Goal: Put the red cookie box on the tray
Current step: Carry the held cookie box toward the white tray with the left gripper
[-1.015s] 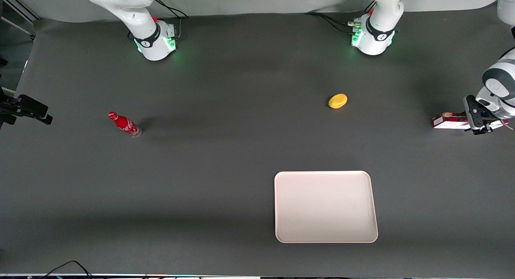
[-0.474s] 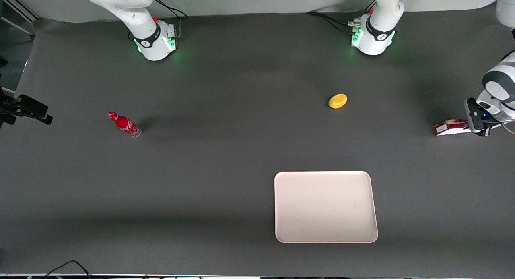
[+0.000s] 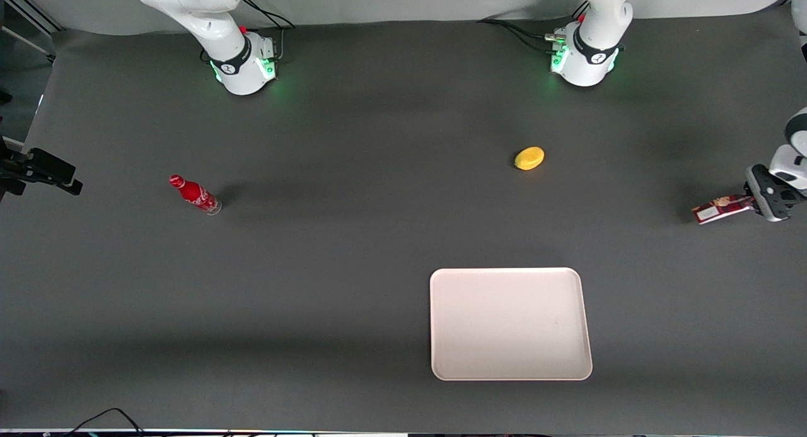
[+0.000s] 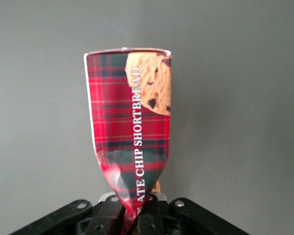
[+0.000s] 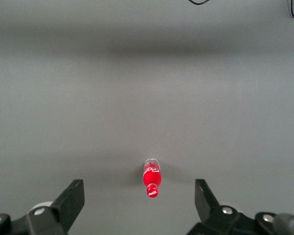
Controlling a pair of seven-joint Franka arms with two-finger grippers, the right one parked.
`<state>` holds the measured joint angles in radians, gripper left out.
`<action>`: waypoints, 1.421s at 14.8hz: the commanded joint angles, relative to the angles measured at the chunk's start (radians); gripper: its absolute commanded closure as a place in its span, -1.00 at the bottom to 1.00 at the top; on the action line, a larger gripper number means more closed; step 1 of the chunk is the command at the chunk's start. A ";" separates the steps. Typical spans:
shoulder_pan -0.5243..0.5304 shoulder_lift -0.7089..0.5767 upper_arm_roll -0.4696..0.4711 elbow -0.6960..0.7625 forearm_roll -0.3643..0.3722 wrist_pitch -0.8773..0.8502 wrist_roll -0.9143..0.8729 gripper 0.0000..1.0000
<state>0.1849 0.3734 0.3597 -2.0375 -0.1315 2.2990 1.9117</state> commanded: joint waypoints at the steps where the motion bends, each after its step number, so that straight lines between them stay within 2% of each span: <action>1: -0.050 -0.048 -0.001 0.153 -0.002 -0.201 -0.230 1.00; 6: -0.093 -0.050 -0.088 0.442 0.015 -0.505 -0.687 1.00; 10: -0.133 -0.042 -0.212 0.609 0.016 -0.619 -1.090 1.00; 13: -0.160 0.016 -0.338 0.707 0.004 -0.638 -1.427 1.00; 16: -0.225 0.146 -0.381 0.879 0.006 -0.622 -1.698 1.00; 18: -0.260 0.247 -0.383 0.965 0.007 -0.581 -1.793 1.00; 21: -0.295 0.364 -0.374 0.984 0.019 -0.424 -1.864 1.00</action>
<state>-0.0789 0.5917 -0.0313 -1.1636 -0.1282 1.7835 0.1280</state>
